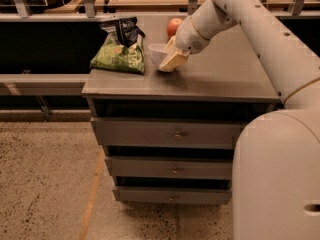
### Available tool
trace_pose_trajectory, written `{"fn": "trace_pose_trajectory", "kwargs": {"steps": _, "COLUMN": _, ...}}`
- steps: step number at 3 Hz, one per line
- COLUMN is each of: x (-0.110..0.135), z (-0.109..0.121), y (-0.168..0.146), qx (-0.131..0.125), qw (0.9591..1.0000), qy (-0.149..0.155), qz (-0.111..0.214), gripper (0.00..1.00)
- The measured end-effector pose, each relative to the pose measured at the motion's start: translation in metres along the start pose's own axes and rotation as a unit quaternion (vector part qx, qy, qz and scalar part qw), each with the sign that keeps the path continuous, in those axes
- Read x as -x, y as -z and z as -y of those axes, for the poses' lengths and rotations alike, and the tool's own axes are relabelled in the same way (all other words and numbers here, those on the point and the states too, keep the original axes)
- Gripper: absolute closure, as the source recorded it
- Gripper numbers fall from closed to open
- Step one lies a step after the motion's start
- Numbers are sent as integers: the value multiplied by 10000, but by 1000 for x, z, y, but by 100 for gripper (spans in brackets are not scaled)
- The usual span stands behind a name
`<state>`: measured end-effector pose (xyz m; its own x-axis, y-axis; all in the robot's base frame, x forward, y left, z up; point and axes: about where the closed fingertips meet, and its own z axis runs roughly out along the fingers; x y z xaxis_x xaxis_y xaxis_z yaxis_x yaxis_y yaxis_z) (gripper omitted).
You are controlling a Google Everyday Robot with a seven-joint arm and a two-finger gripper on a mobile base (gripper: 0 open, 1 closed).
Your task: Move white bowl near green jalapeno chip bag
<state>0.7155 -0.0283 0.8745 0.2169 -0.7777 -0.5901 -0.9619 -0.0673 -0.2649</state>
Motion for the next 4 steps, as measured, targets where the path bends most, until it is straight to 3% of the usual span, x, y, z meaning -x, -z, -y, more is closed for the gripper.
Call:
{"fn": "trace_pose_trajectory", "kwargs": {"steps": 1, "x": 0, "z": 1, "y": -2, "qx": 10, "qw": 10000, "qy": -27, "qz": 33, "gripper": 13}}
{"fn": "trace_pose_trajectory", "kwargs": {"steps": 2, "x": 2, "z": 8, "y": 31, "qx": -363, "qw": 9992, "qy": -111, "qz": 150, "gripper": 0}}
{"fn": "trace_pose_trajectory", "kwargs": {"steps": 3, "x": -5, "z": 17, "y": 68, "qx": -861, "qw": 9959, "qy": -234, "qz": 162, "gripper": 0}}
{"fn": "trace_pose_trajectory", "kwargs": {"steps": 4, "x": -38, "z": 19, "y": 123, "qx": -1490, "qw": 9860, "qy": -749, "qz": -42, "gripper": 0}}
